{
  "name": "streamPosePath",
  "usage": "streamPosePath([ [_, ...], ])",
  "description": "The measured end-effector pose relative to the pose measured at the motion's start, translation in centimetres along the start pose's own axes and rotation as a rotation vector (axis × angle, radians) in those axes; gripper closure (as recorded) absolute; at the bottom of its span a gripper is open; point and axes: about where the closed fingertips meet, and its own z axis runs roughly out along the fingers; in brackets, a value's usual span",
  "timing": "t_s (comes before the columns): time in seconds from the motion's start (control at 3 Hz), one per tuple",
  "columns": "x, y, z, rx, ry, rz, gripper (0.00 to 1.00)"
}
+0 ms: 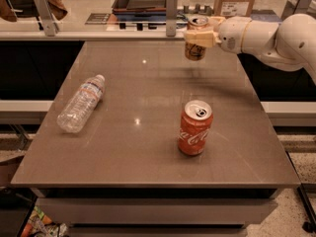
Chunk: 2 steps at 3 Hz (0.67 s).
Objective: Pick orange can
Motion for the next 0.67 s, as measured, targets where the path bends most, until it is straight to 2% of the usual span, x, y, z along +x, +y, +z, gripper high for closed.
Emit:
streamPosePath([
  [0.33, -3.29, 0.1, -0.12, 0.009, -0.005, -0.061, 1.0],
  [0.67, -3.29, 0.11, -0.11, 0.009, -0.005, -0.061, 1.0],
])
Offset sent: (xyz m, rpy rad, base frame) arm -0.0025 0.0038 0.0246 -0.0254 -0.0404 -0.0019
